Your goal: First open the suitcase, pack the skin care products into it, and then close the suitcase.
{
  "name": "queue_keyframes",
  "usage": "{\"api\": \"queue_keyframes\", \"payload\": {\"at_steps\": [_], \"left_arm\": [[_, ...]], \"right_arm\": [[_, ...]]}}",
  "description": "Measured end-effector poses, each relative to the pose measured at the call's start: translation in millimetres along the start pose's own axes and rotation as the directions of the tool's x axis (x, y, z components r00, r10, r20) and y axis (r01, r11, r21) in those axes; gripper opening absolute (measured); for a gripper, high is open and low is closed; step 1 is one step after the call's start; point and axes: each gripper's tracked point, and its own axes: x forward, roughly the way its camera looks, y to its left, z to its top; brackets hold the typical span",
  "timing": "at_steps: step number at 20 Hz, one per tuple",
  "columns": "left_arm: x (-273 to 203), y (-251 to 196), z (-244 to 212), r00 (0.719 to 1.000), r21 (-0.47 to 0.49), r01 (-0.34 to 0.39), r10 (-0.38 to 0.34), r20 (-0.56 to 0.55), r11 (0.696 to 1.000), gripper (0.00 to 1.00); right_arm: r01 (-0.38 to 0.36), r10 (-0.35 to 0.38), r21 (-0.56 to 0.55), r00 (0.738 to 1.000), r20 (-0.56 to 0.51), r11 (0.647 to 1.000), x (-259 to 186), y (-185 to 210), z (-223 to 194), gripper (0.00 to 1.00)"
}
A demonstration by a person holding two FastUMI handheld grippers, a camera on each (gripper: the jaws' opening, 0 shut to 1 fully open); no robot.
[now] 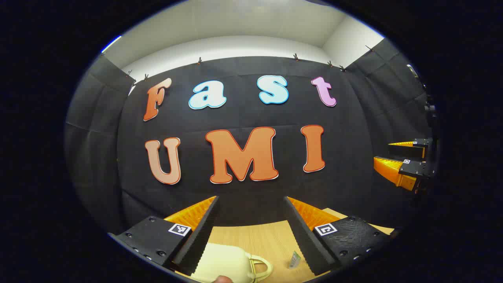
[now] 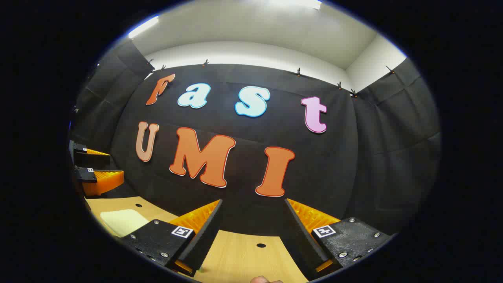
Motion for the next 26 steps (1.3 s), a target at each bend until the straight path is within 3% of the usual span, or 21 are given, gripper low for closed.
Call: {"api": "queue_keyframes", "payload": {"at_steps": [3, 8, 13, 16, 23, 26], "left_arm": [[16.1, 14.7, -12.4, 0.998, -0.043, 0.063, -0.063, -0.006, 0.997, 0.98], [25.3, 26.5, -23.4, 0.995, -0.142, 0.103, -0.103, 0.01, 0.985, 0.99], [39.5, 35.0, -23.4, 1.0, -0.127, -0.001, 0.002, 0.005, 0.992, 0.99], [43.1, 33.1, -26.3, 0.997, -0.105, -0.072, 0.072, -0.003, 0.992, 0.99], [49.3, 0.8, -58.5, 0.996, -0.017, -0.031, 0.029, -0.084, 0.999, 0.99], [49.9, -12.5, -83.8, 0.99, 0.077, 0.012, -0.001, -0.14, 0.997, 1.0]], "right_arm": [[0.032, -0.032, 0.0, 0.999, -0.019, 0.999, 3.3, 28.7, 1.8, 0.95], [0.036, -0.035, 0.003, 0.998, -0.061, 0.999, 4.6, 63.6, -2.5, 0.95], [-0.061, 0.063, 0.03, 0.996, -0.068, 0.998, 8.7, 85.4, -9.7, 0.95], [-0.099, 0.101, 0.034, 0.993, -0.058, 0.994, 16.8, 84.1, -16.6, 0.95], [-0.13, 0.133, 0.041, 0.987, -0.09, 0.991, 22.7, 73.6, -39.2, 0.95], [-0.115, 0.117, 0.032, 0.989, -0.092, 0.993, 27.0, 56.7, -42.7, 0.95]]}}
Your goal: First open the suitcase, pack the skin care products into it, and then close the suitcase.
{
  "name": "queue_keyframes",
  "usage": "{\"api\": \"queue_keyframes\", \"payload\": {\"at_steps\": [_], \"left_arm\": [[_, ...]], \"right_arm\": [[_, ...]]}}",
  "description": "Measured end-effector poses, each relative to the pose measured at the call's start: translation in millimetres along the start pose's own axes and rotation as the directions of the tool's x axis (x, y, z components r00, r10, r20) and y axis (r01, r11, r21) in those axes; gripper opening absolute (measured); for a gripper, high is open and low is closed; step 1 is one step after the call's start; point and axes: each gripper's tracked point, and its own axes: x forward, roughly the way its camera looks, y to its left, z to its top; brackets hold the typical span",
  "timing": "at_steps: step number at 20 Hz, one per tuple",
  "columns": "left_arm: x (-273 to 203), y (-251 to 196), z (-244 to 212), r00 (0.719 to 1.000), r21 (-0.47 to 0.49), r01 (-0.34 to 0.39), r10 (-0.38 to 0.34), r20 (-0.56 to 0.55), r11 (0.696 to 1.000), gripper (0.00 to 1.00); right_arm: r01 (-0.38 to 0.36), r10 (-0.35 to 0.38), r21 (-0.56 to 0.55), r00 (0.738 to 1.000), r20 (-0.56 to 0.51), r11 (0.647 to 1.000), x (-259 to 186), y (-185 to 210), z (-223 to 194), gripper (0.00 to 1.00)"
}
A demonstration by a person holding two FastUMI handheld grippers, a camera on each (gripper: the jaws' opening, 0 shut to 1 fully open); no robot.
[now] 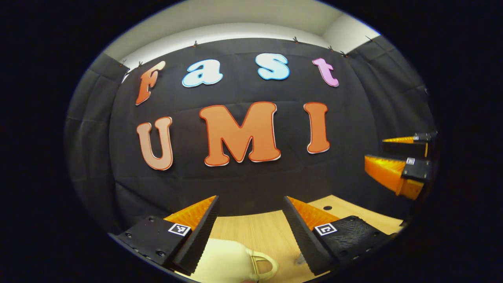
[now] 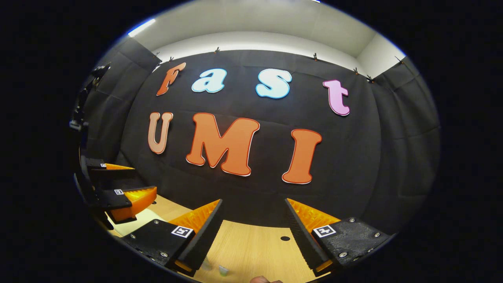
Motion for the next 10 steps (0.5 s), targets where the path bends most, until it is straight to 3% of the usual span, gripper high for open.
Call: {"api": "queue_keyframes", "payload": {"at_steps": [5, 10], "left_arm": [[6.5, -26.5, -54.1, 0.994, 0.155, 0.073, -0.059, -0.094, 0.985, 0.98], [10.5, -47.3, -124.1, 0.962, 0.312, 0.201, -0.128, -0.24, 0.928, 0.98]], "right_arm": [[0.042, -0.042, -0.018, 0.999, -0.011, 0.999, 3.9, -26.7, -9.0, 0.95], [0.086, -0.087, -0.016, 0.996, -0.019, 0.996, 5.4, -49.8, -15.7, 0.95]]}}
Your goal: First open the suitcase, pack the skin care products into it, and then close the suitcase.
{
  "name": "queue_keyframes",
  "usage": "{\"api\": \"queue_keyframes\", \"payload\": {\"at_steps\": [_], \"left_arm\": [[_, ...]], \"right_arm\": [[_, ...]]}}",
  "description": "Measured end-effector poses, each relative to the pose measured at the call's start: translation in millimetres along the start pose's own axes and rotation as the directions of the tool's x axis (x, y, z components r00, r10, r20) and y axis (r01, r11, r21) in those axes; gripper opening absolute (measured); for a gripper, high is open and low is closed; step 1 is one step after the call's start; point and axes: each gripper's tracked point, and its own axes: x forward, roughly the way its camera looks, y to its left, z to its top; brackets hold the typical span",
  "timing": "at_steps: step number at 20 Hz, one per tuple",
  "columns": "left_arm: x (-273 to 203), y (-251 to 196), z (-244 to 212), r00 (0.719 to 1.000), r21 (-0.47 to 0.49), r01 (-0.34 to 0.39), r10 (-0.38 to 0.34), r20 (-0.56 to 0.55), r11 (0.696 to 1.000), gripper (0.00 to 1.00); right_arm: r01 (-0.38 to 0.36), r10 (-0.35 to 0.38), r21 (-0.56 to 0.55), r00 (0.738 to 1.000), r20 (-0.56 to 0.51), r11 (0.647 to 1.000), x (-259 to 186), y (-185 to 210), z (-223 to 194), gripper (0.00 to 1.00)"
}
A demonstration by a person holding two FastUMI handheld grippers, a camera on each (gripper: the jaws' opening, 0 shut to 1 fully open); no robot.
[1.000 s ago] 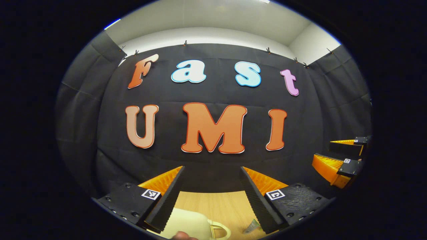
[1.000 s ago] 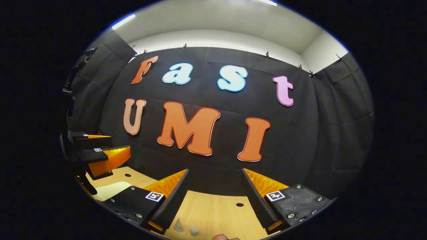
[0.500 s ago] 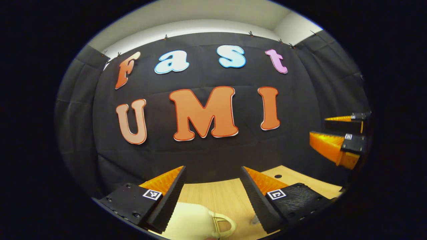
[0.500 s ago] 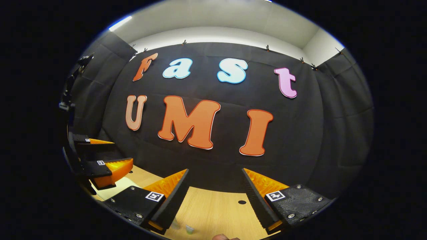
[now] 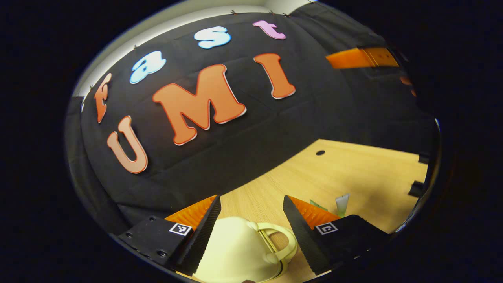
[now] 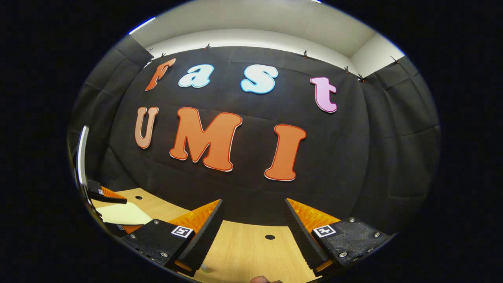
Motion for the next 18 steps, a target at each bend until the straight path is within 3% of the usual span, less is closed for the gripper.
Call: {"api": "queue_keyframes", "payload": {"at_steps": [7, 13, 16, 18], "left_arm": [[22.4, -41.8, -73.1, 0.981, 0.14, 0.101, -0.076, -0.176, 0.985, 0.97], [30.1, -61.4, -122.5, 0.944, 0.184, 0.161, -0.097, -0.317, 0.97, 0.97], [29.6, -62.6, -135.7, 0.937, 0.276, 0.168, -0.067, -0.342, 0.946, 0.93], [30.4, -62.4, -142.7, 0.937, 0.379, 0.171, -0.031, -0.348, 0.909, 0.93]], "right_arm": [[0.066, -0.065, 0.01, 0.998, -0.026, 0.998, -4.4, -30.2, -8.5, 0.95], [0.1, -0.099, 0.021, 0.994, -0.041, 0.995, -10.7, -43.8, -13.8, 0.95], [0.105, -0.104, 0.0, 0.994, -0.044, 0.995, -13.8, -47.8, -15.9, 0.95], [0.1, -0.1, 0.001, 0.994, -0.044, 0.995, -14.4, -47.6, -16.4, 0.92]]}}
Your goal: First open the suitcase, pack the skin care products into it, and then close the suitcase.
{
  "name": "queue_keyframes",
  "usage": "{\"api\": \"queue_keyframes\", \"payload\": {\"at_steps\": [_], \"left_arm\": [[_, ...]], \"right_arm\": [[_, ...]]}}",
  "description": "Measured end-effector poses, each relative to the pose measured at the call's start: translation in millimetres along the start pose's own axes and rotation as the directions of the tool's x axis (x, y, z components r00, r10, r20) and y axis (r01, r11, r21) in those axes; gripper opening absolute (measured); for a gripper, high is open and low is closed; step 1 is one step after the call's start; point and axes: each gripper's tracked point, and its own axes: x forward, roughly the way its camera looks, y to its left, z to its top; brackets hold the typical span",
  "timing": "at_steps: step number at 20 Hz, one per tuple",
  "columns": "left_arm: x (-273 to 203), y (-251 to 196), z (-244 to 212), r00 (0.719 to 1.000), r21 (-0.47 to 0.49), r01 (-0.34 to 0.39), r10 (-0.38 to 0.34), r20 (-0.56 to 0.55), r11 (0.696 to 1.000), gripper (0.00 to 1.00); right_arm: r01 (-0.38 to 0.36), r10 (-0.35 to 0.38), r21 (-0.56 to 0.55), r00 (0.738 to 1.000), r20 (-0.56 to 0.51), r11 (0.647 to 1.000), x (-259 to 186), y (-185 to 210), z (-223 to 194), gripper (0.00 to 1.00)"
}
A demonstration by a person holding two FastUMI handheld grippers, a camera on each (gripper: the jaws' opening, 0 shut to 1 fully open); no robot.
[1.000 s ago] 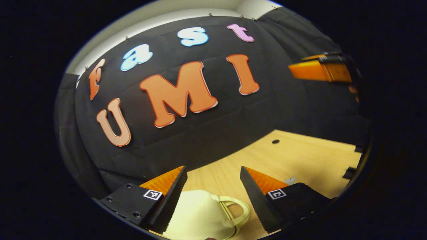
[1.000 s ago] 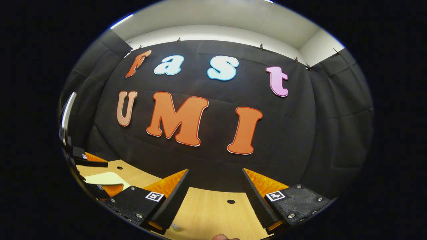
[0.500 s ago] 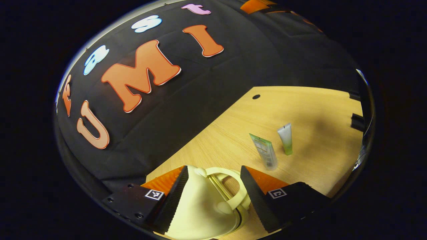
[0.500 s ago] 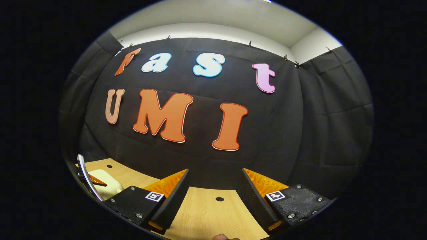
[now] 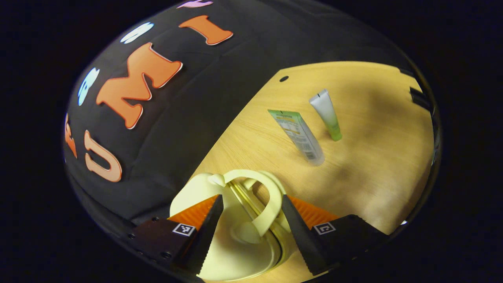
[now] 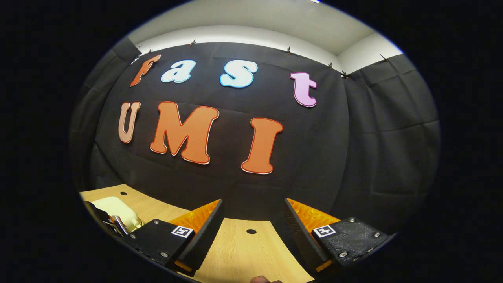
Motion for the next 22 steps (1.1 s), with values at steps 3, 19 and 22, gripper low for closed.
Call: {"api": "queue_keyframes", "payload": {"at_steps": [3, 19, 22], "left_arm": [[5.7, -4.9, 2.6, 0.999, 0.131, -0.05, 0.052, -0.011, 0.99, 0.82], [10.8, 5.9, 14.7, 0.988, -0.096, -0.153, 0.153, -0.006, 0.984, 0.04], [7.1, 15.0, 20.5, 0.981, -0.191, -0.192, 0.196, 0.003, 0.963, 0.04]], "right_arm": [[-0.007, 0.007, -0.002, 1.0, -0.005, 1.0, -0.7, -0.5, -2.3, 0.95], [-0.101, 0.101, 0.015, 0.995, -0.014, 0.995, 11.3, 6.1, -16.7, 0.95], [-0.152, 0.152, 0.001, 0.988, -0.013, 0.988, 8.5, 20.3, -17.6, 0.95]]}}
